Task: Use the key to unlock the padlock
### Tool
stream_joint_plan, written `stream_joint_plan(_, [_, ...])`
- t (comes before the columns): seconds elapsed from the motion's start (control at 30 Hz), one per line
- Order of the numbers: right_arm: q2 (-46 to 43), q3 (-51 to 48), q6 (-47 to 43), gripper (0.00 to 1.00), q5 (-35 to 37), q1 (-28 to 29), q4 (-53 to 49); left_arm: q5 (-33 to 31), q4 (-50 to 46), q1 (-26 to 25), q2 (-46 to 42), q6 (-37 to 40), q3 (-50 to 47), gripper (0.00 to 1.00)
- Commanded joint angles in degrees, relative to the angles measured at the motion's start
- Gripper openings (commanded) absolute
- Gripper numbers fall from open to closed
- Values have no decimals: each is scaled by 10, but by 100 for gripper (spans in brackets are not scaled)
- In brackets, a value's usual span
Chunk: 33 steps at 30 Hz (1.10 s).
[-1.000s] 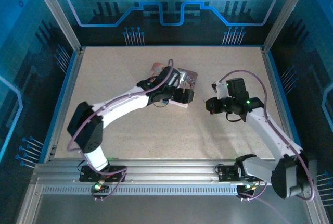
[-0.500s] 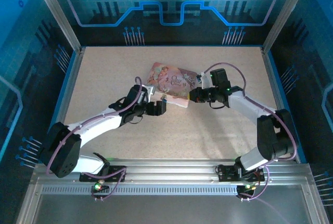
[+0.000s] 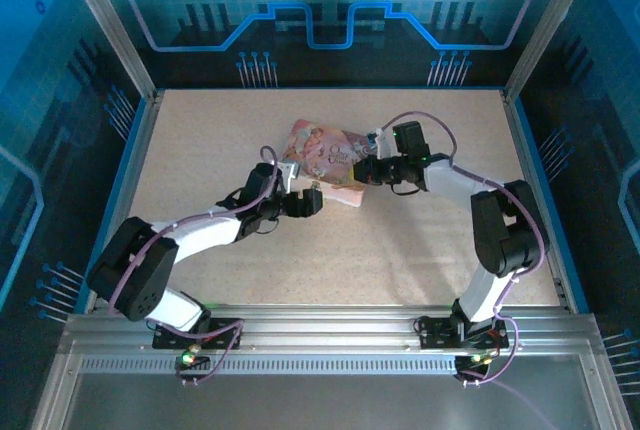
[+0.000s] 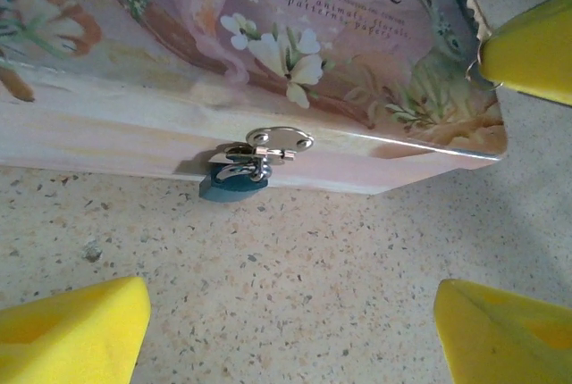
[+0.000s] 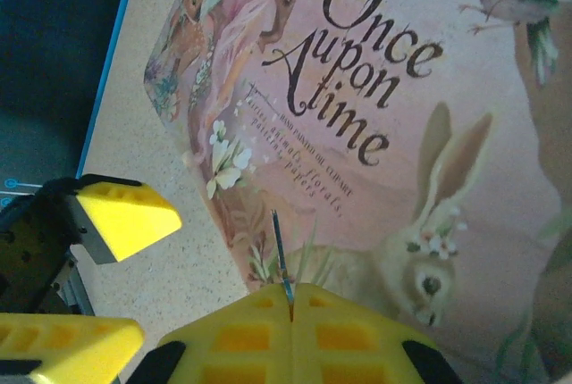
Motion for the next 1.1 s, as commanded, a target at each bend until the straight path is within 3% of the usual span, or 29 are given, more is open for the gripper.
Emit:
stream_joint_plan(0.0, [17, 21, -16, 0, 2, 9, -18, 16, 54, 4, 22, 1, -2, 84])
stream_joint_plan(0.37, [30, 9, -53, 0, 41, 10, -80, 18, 135, 13, 89, 27, 0, 83])
stream_joint_plan(1.07, [27, 7, -66, 0, 44, 11, -85, 59, 202, 20, 174, 39, 22, 69])
